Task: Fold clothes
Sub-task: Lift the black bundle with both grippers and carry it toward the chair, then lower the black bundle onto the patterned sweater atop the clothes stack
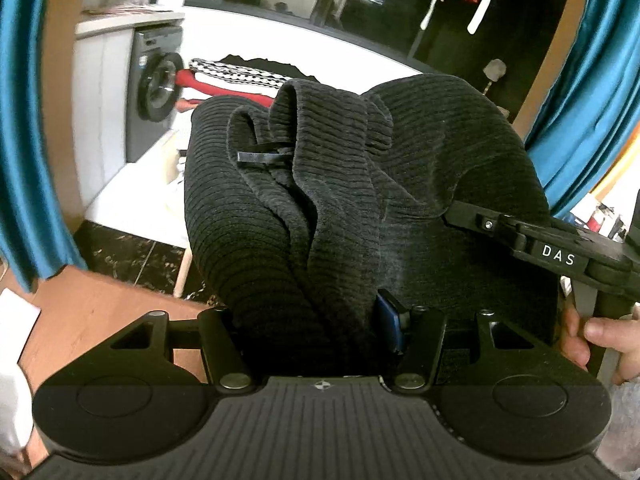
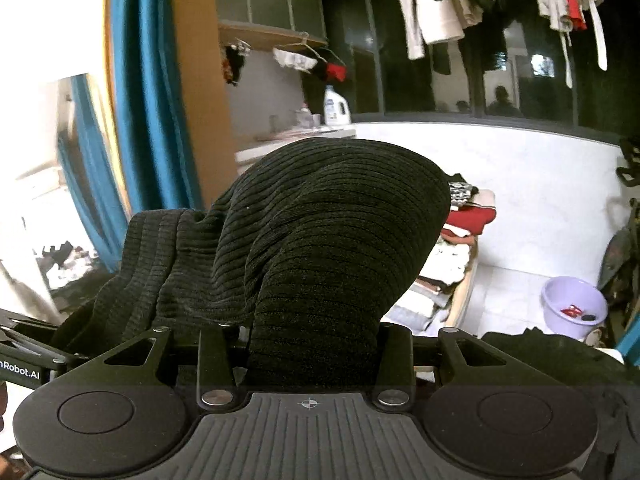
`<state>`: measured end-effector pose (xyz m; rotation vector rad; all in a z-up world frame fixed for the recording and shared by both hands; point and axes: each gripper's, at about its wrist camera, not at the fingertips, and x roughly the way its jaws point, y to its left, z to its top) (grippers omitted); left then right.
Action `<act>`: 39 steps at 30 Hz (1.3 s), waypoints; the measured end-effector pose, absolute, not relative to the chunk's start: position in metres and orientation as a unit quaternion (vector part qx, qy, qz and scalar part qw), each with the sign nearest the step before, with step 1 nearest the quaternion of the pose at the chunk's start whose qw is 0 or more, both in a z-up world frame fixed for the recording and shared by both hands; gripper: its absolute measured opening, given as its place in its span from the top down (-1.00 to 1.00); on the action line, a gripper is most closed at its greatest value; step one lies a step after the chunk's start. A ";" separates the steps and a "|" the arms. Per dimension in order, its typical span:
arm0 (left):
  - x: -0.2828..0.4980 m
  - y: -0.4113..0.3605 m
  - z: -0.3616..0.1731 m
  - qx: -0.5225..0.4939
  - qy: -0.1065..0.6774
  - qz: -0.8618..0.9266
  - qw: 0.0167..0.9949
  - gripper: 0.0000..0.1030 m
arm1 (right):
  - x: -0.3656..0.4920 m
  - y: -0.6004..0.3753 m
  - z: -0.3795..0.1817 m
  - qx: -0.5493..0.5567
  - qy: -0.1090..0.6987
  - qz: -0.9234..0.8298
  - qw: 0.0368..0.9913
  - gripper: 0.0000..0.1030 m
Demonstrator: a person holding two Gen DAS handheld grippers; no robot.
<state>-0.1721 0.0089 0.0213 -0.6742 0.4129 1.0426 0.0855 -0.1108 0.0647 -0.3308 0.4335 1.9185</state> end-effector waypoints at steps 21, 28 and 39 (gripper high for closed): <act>-0.280 0.285 0.022 -0.325 0.213 0.386 0.837 -0.14 | -0.068 0.146 0.052 -0.144 0.233 0.721 0.636 0.29; -0.272 0.369 0.018 -0.314 0.195 0.393 0.842 -0.14 | -0.062 0.236 0.052 -0.130 0.214 0.722 0.645 0.29; -0.191 0.594 0.033 -0.314 0.187 0.421 0.830 -0.14 | 0.021 0.506 0.050 -0.112 0.207 0.744 0.625 0.28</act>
